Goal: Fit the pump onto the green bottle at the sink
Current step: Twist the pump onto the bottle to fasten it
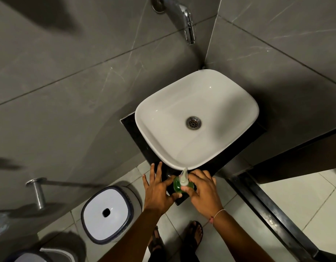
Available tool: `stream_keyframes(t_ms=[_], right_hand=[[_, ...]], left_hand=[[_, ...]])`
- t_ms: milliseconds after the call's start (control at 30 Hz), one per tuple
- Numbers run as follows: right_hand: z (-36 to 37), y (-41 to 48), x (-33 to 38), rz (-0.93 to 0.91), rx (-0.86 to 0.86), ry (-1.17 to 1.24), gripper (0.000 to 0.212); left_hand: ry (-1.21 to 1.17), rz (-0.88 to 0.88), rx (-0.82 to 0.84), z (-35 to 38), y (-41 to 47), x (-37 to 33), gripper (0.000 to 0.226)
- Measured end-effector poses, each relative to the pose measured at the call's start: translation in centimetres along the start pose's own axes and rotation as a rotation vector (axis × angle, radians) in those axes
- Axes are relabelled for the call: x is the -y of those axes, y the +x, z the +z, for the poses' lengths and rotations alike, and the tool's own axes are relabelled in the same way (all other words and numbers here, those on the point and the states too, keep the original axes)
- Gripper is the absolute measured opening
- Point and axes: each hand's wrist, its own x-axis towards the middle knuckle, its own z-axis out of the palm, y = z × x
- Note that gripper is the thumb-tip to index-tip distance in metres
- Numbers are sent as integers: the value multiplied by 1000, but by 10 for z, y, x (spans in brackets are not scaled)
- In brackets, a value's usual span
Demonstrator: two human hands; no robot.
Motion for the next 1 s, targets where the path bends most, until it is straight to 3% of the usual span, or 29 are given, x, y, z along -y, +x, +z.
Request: stream_keyframes(t_ms=[233,367,500,633,733,867,1000], right_hand=[[-4,-2,3,-65,40,-83,47],[-3,-8,8,127,-110,-29,51],[2,-9,13,199,-226,-29,37],[5,-10,9,132,-219,-5,25],[4,-11,9,109,-202,-21,29],[5,-12,12,223,-195,-39,50],[8,-11,15,232,-213,-109,38]], left_hand=[[-19,-5,6,0,0,0,70],[-7,1,2,-1,0,0,66],[-18,-9,13,-2,0,-1,68],[-25,-12,12,-3,1,-3,68],[-27,-9,12,-2,1,-1,67],[-16,3,-14,2,0,2,61],[-13,1,-6,3,0,2,67]])
